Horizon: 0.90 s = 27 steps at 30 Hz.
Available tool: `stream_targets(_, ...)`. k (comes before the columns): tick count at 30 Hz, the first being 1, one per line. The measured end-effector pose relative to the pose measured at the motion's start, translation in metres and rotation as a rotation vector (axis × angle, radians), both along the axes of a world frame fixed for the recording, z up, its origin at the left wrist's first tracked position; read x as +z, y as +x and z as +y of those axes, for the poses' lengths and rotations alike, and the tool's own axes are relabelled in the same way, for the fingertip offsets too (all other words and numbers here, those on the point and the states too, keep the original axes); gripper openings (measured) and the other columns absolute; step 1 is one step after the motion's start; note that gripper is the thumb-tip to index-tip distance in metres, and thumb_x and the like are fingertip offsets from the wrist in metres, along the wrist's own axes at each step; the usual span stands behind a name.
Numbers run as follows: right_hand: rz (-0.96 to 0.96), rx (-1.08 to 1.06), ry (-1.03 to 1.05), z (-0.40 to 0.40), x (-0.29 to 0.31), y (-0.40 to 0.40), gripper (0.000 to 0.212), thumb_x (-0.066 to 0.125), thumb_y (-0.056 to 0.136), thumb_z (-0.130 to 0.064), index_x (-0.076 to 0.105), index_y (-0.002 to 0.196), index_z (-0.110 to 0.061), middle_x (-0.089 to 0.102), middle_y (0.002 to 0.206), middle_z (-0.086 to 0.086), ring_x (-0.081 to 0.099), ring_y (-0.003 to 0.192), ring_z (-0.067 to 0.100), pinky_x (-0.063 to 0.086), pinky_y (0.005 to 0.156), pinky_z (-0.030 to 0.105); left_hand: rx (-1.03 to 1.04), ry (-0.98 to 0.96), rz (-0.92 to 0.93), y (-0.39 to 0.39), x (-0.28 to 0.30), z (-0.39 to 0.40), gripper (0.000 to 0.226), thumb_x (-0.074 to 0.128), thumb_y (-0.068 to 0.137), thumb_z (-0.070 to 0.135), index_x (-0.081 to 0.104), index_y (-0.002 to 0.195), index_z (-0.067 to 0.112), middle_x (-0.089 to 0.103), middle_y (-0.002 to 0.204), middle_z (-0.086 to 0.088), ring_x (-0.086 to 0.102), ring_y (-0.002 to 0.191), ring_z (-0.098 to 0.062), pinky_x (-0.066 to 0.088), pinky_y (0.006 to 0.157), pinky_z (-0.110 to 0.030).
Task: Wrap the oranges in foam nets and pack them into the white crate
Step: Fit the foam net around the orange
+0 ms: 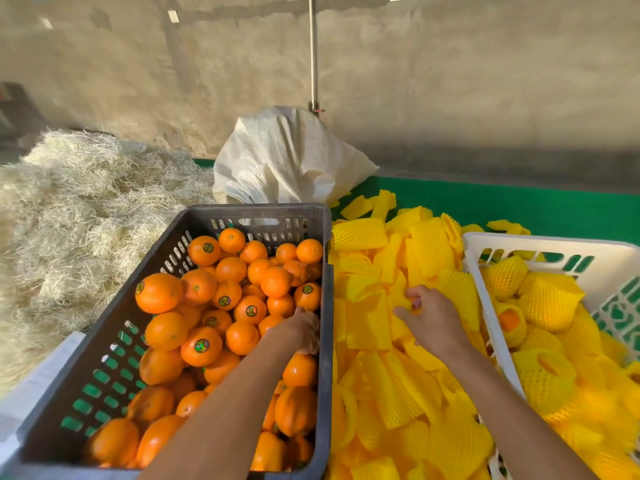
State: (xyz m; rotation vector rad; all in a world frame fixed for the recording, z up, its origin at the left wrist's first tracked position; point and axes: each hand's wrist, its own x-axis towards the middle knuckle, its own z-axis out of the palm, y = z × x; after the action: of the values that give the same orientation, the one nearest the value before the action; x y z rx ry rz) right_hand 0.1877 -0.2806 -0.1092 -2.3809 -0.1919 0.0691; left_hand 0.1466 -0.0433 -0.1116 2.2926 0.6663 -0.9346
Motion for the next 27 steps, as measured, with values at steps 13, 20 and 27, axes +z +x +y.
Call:
stream_targets(13,-0.201,-0.136,0.378,0.005,0.01,-0.009,0.038,0.046,0.101,-0.055,0.049,0.099,-0.017,0.059,0.1,0.008,0.072,0.068,0.021,0.058,0.057,0.054,-0.6,0.25,0.104,-0.007,0.015,0.013,0.068,0.068,0.099,0.034,0.04,0.156,0.01,0.049,0.155,-0.013,0.053,0.138,-0.032,0.047,0.111,-0.043)
stream_targets(20,-0.173,-0.133,0.549,0.008,0.015,-0.012,0.037,0.039,0.098,-0.065,0.043,0.114,-0.032,0.071,0.068,-0.001,0.072,0.056,0.013,0.053,0.042,0.025,-0.239,0.147,-0.48,0.002,0.041,0.046,0.056,0.072,0.096,0.029,0.052,0.144,0.008,0.064,0.131,-0.014,0.063,0.117,-0.032,0.056,0.089,-0.039)
stream_targets(27,-0.287,-0.06,0.702,0.011,0.021,-0.013,0.025,0.06,0.097,-0.049,0.049,0.098,-0.027,0.059,0.081,-0.003,0.068,0.07,0.024,0.058,0.055,0.026,-0.11,0.254,-1.232,-0.005,0.071,0.021,0.056,0.069,0.099,0.033,0.052,0.148,0.015,0.057,0.147,-0.008,0.042,0.134,-0.03,0.038,0.109,-0.042)
